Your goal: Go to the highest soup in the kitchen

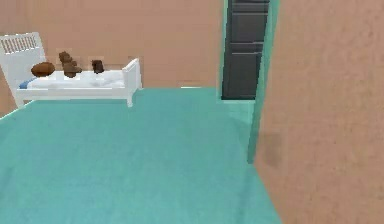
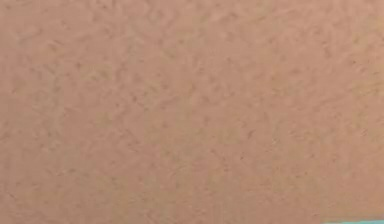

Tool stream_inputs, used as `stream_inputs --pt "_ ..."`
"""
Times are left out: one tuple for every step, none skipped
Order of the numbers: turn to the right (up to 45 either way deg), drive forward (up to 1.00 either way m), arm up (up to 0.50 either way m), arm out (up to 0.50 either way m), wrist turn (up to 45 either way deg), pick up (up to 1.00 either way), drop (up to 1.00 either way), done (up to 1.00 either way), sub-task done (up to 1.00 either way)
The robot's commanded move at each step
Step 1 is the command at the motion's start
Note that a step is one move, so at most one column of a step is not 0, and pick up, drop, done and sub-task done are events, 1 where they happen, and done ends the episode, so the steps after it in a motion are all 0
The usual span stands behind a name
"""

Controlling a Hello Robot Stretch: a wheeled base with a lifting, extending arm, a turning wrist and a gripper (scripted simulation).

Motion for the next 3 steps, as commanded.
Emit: stream_inputs --pt "0.0 1.00 0.00 0.00 0.0 0.00 0.00 0.00 0.00" --pt "0.0 1.00 0.00 0.00 0.0 0.00 0.00 0.00 0.00" --pt "-12.0 0.00 0.00 0.00 0.0 0.00 0.00 0.00 0.00"
